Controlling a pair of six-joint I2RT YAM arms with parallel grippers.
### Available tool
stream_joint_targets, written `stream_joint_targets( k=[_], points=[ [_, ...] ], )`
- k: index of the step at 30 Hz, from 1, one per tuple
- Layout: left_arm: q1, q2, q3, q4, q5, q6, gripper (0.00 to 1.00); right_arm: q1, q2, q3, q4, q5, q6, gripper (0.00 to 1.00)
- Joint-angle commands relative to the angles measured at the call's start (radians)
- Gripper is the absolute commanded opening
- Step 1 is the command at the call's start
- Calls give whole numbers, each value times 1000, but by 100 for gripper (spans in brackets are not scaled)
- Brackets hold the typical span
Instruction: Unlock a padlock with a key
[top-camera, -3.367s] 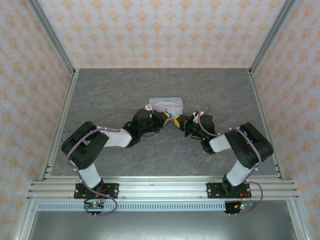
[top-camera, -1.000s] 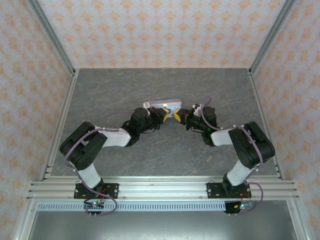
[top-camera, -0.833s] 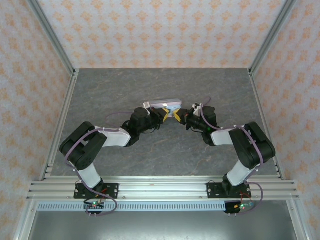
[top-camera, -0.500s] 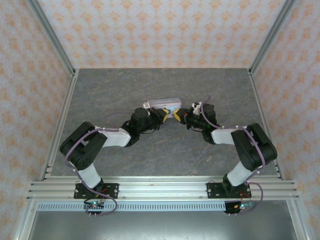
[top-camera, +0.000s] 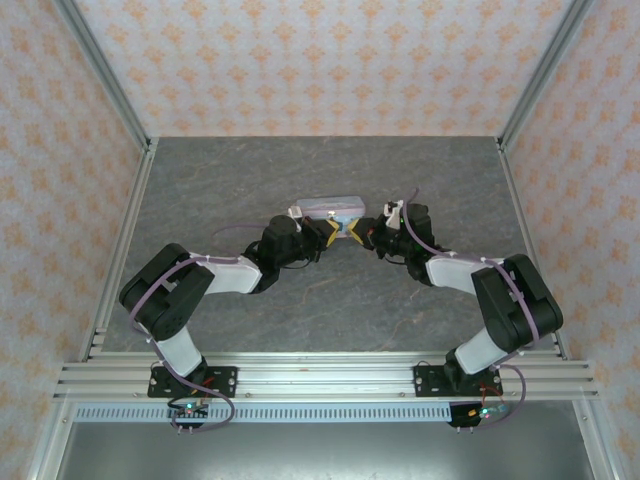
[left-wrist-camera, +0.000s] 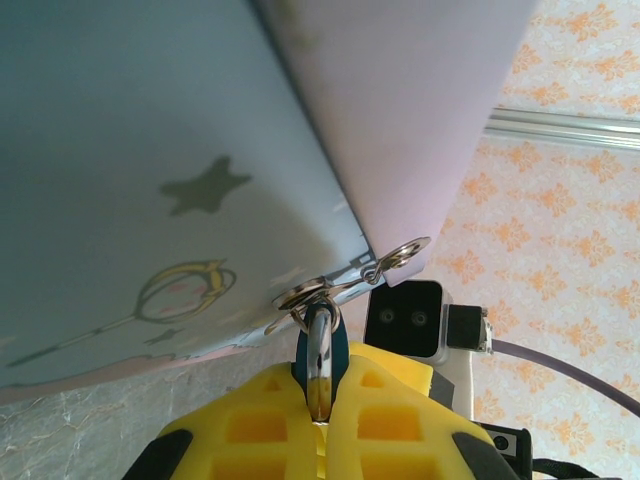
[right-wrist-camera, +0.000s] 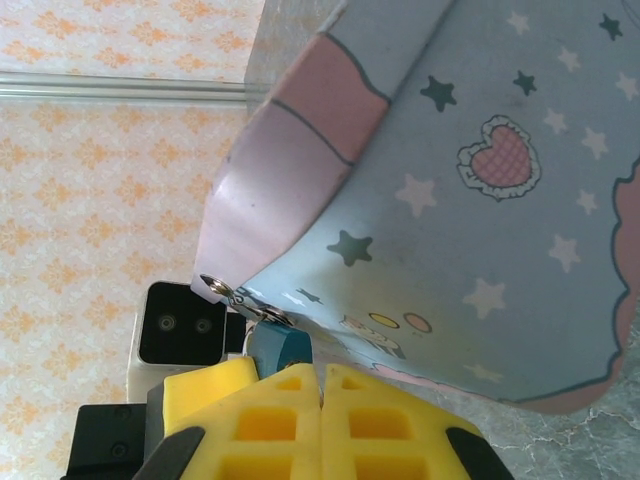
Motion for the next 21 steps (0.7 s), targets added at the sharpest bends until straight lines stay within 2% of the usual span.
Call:
stream_joint_targets(
  k=[1,9,21],
  points=[
    [-63,-21,48,64,167,20,0,19,4,16,92,-42,-3,0],
    [-64,-20,51,99,156,-7,0,21,68,-27,241,-26,161,0],
    [-68,-12,57,120,154,-28,0,21,60,-35,219,-24,144,0]
  ],
)
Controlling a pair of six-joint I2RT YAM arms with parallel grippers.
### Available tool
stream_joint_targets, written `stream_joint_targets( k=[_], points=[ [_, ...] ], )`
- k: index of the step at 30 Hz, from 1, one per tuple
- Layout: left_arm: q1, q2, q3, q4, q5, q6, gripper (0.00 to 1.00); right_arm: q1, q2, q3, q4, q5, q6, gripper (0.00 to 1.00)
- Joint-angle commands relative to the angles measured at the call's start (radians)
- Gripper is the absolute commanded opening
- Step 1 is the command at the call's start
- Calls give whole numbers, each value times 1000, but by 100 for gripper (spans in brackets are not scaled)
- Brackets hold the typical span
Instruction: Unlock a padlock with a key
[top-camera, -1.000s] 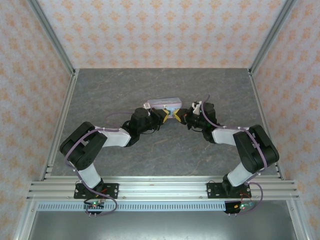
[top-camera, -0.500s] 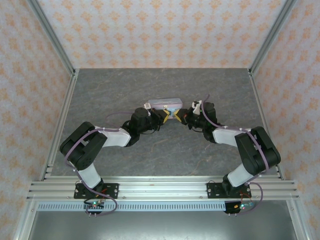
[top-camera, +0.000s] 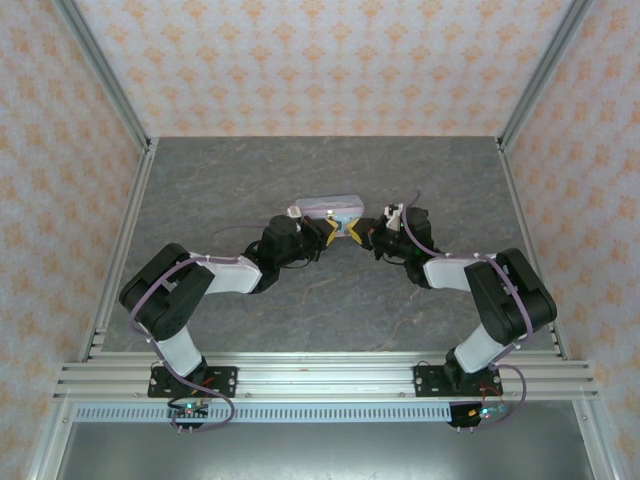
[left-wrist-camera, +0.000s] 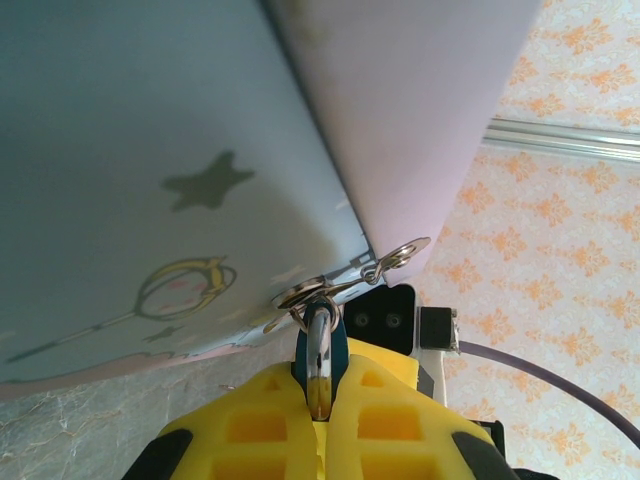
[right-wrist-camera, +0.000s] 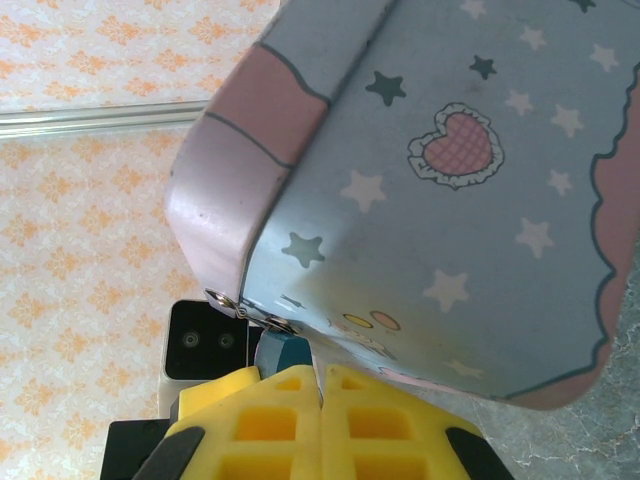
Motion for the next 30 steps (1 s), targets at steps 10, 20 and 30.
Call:
stream_joint_targets(
  k=[10,20,30],
  points=[
    [-69,-13,64,116,175,-30,0,20,-34,-23,53,7,-178,0],
    [-70,7,63,146,173,-53,0,21,-20,-36,115,-7,-234,0],
    [-74,6,65,145,173,-50,0,25,21,-39,234,-28,-112,0]
  ],
)
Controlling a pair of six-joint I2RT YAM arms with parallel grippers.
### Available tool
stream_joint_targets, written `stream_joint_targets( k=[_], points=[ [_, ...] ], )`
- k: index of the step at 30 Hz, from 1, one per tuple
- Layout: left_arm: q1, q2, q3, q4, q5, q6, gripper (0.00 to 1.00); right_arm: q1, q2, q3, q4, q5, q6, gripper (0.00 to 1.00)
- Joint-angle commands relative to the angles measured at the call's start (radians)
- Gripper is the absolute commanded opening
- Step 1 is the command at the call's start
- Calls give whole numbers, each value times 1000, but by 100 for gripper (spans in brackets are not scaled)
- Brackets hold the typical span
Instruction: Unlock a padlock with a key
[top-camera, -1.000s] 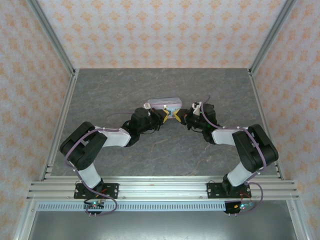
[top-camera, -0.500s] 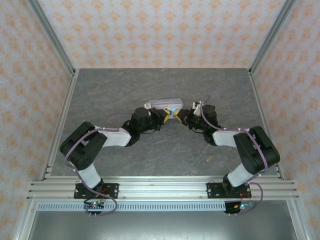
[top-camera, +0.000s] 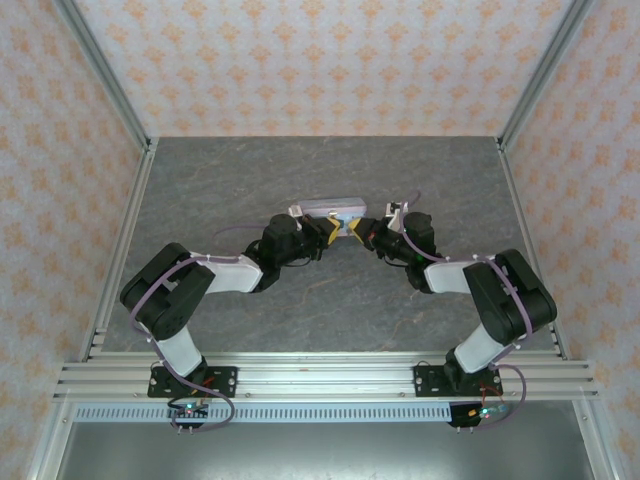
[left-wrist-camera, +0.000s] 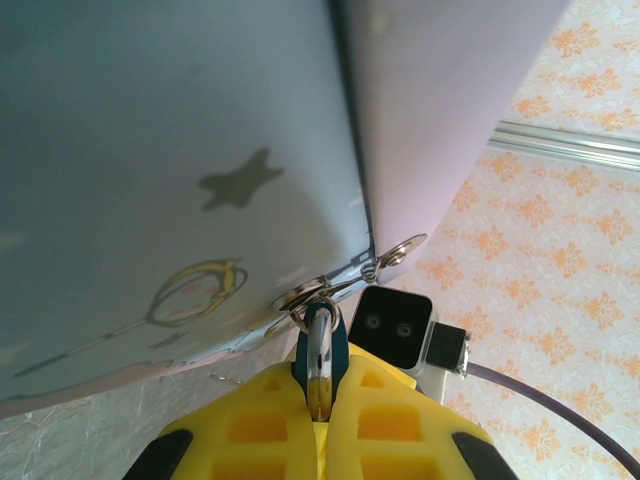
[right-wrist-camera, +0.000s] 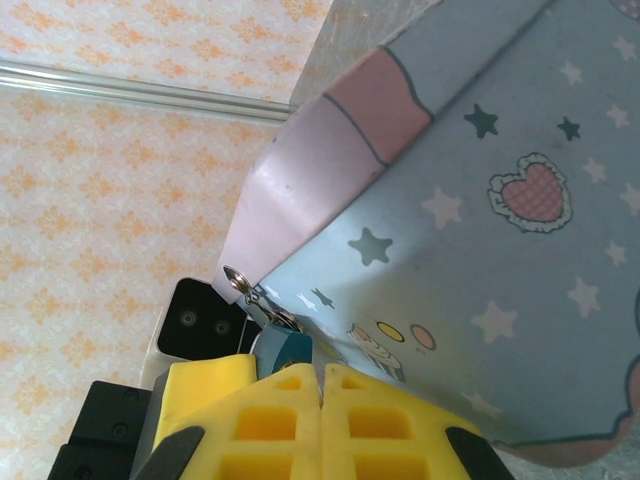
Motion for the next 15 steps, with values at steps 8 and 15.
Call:
stream_joint_targets(
  k=[8,15],
  points=[
    [-82,-12,68,91,172,37,0,30,22,45,61,-82,146,0],
    [-84,-44,65,14,189,107,0,30,40,54,31,-98,209,0]
  ],
)
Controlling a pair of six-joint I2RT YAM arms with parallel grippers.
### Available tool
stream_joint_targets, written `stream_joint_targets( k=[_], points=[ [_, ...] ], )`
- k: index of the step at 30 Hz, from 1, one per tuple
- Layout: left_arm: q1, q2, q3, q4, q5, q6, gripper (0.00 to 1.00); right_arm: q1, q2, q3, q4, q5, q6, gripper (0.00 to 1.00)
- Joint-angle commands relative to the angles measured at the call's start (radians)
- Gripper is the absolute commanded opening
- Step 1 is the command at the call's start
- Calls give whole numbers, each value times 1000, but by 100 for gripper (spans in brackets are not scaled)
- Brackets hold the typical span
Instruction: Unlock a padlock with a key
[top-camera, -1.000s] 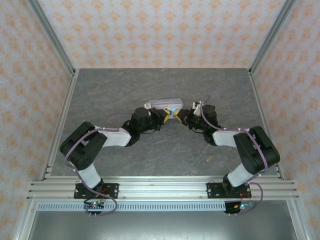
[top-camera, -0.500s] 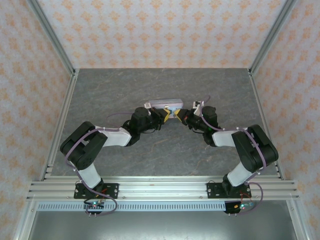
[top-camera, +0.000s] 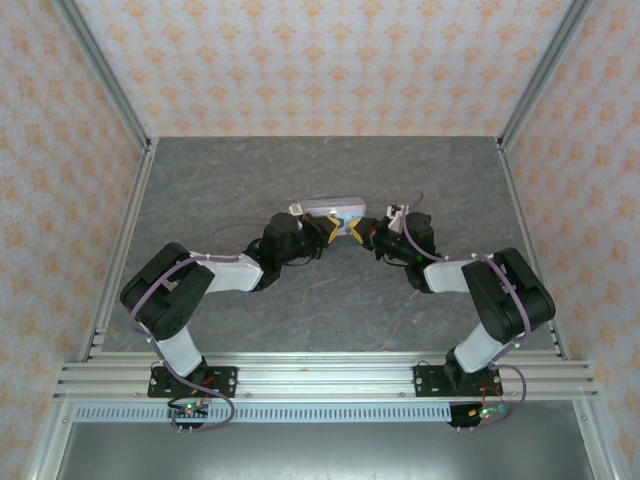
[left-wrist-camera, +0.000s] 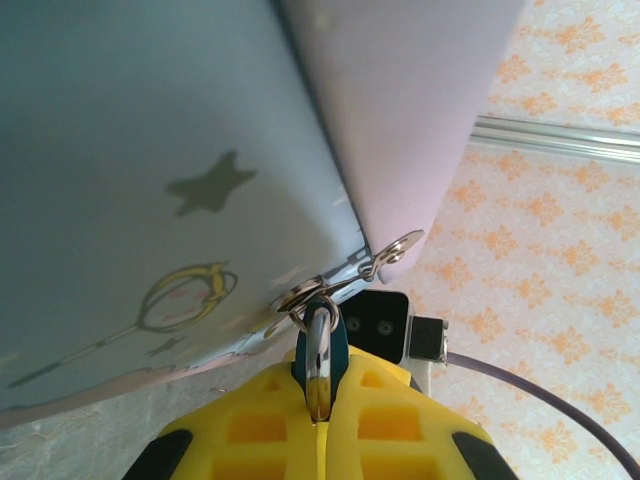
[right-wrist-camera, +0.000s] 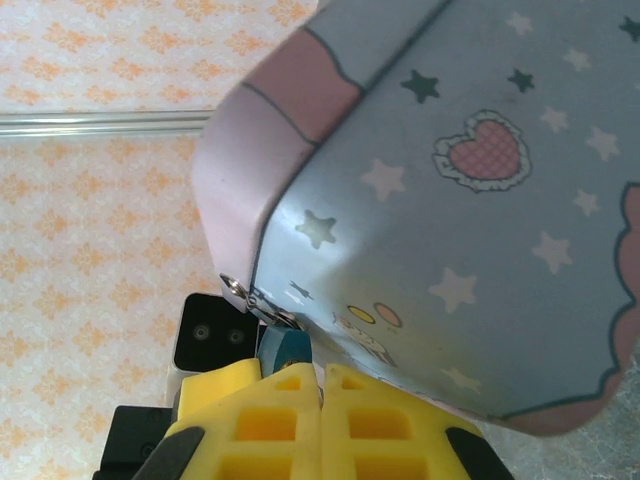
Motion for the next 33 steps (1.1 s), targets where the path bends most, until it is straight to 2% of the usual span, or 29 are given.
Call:
stream_joint_targets(
  k=[1,10,20,29,33],
  points=[
    [-84,-47,50,36,197,70,0,29,35,53,27,-91,48,0],
    [-83,-61,57,-22,228,118,0,29,94,54,92,-124,97,0],
    [-84,-60,50,-8,236,110,0,26,65,41,48,-113,34,0],
    [-84,-67,16,116,222,15,0,27,28,25,57,-102,39,0],
    [-84,-95,22,112,225,6,0,23,4,24,21,-102,-2,0]
  ],
)
